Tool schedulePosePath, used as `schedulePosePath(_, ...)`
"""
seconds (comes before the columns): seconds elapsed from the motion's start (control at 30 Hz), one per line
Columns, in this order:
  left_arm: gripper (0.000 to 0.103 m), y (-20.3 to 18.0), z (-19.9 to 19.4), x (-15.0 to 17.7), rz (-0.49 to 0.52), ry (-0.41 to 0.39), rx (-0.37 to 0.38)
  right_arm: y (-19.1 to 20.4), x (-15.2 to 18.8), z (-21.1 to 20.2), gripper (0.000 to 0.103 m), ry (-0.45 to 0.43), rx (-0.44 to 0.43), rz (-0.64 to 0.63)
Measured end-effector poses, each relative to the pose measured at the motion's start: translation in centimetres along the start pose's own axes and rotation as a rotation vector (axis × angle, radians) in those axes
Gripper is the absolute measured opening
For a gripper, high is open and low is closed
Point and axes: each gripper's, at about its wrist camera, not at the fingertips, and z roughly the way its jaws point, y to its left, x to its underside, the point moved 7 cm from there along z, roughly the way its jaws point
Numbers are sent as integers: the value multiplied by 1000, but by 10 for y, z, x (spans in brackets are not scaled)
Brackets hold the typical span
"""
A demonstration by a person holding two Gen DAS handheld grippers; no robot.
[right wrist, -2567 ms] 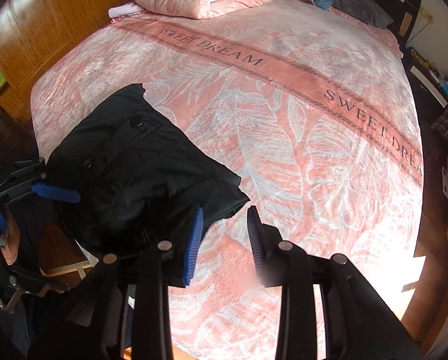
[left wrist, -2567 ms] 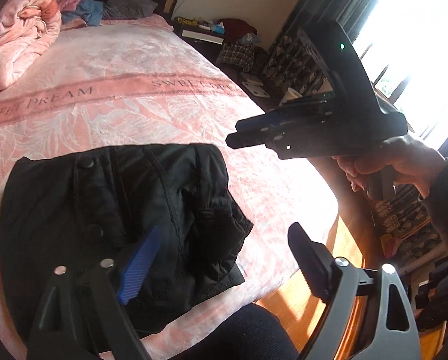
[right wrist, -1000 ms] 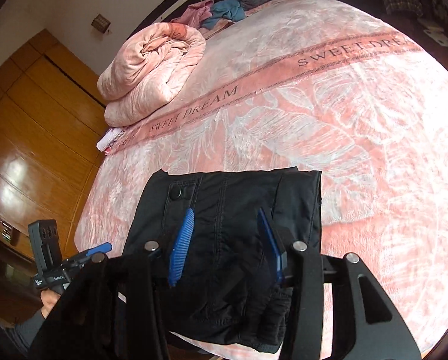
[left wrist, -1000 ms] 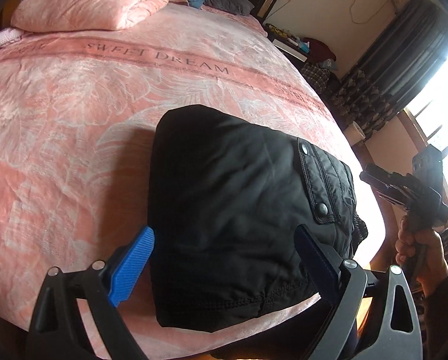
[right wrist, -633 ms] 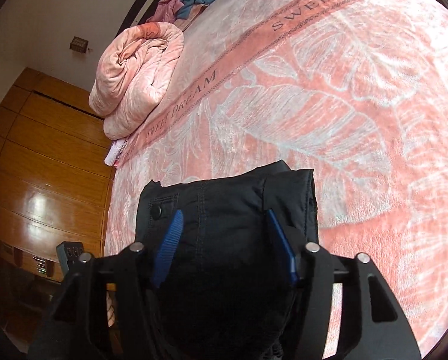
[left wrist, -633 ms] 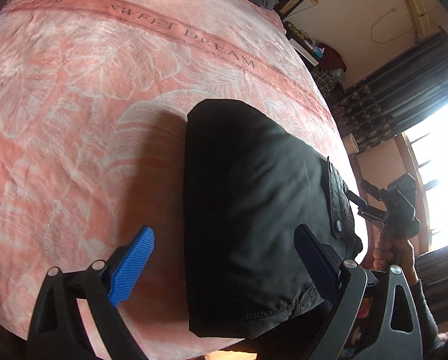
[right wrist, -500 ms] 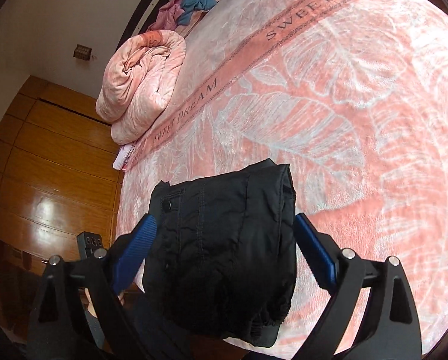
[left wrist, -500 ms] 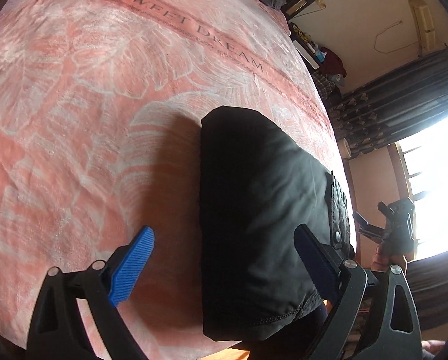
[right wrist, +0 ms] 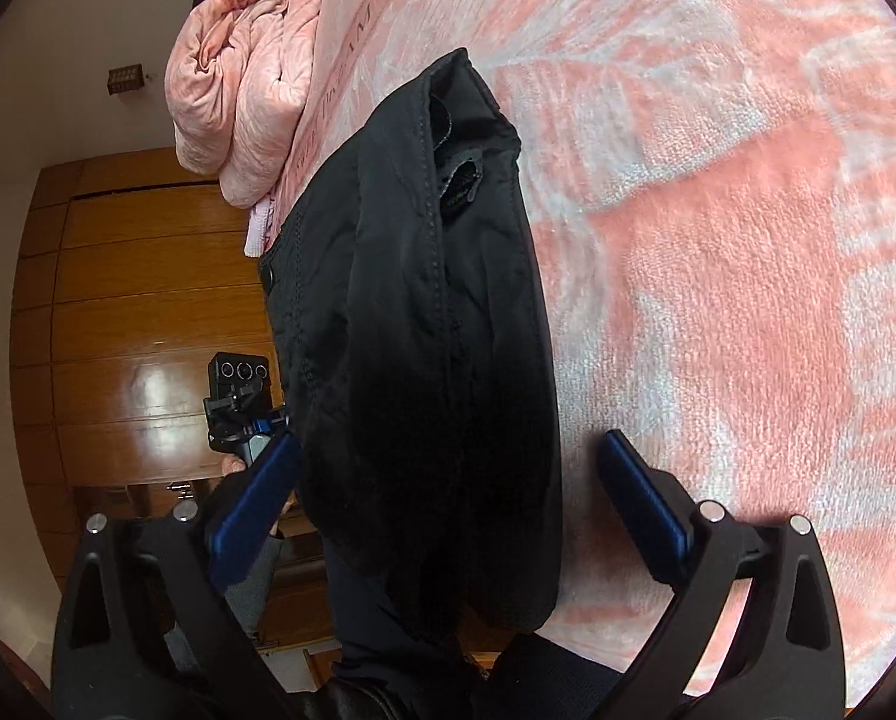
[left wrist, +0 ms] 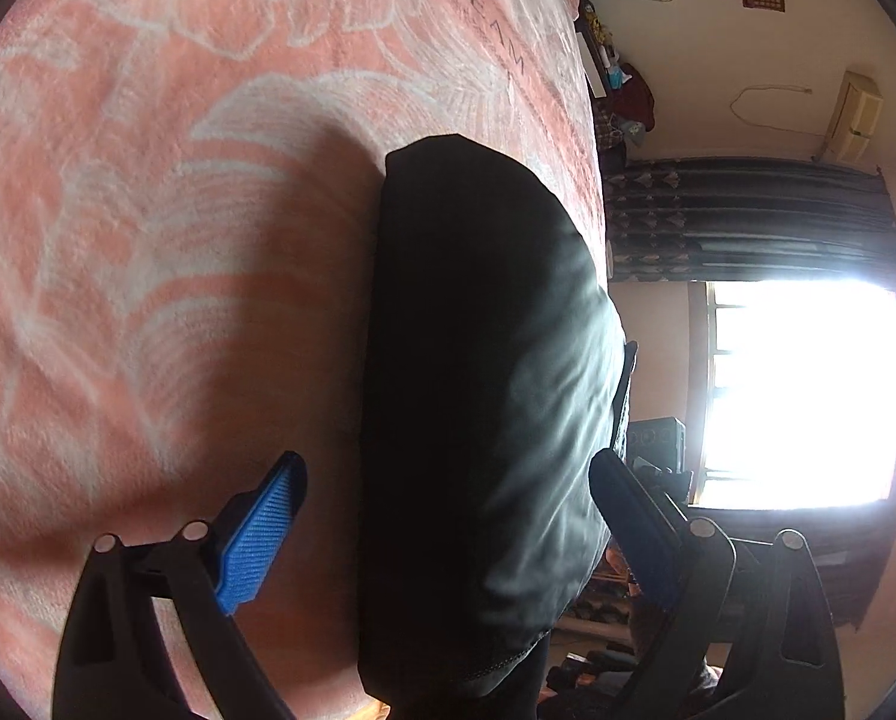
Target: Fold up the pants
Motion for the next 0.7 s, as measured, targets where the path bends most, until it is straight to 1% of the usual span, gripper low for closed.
schedulePosePath(0.07, 96, -4, 6, -3, 5, 8, 27, 2, -1, 6, 100, 14, -10, -5)
schedulePosePath(0.17, 96, -10, 21, -4, 7, 42, 60, 4, -3, 14, 101, 28, -19, -9)
schedulePosePath(0.27, 96, -11, 40, -5, 4, 87, 51, 2, -6, 19, 101, 29, -27, -1)
schedulePosePath(0.37, 96, -9, 60, 1, 6, 139, 46, 5, -8, 22, 101, 25, -39, 2)
schedulePosePath(0.43, 95, -9, 66, 4, 18, 145, 38, 10, -8, 26, 101, 32, -39, -9)
schedulePosePath(0.47, 93, -8, 67, 4, 15, 133, 35, 13, -7, 29, 101, 38, -47, -20)
schedulePosePath(0.5, 87, -7, 66, 3, 9, 126, 34, 15, -6, 31, 101, 39, -41, -32)
schedulePosePath(0.53, 73, -6, 66, 4, 7, 122, 34, 17, -6, 34, 100, 34, -22, -46)
schedulePosePath(0.57, 67, -6, 65, 4, 9, 111, 24, 21, -5, 36, 98, 31, -17, -63)
schedulePosePath(0.6, 64, -6, 64, 4, 15, 104, 19, 24, -4, 37, 94, 28, -7, -81)
schedulePosePath(0.63, 56, -7, 63, 4, 19, 96, 17, 26, -3, 37, 78, 22, 3, -94)
schedulePosePath(0.67, 49, -10, 60, 4, 27, 80, 15, 28, -2, 36, 61, 17, -7, -106)
schedulePosePath(0.7, 45, -14, 57, 4, 44, 63, 10, 32, 0, 33, 54, 10, -20, -119)
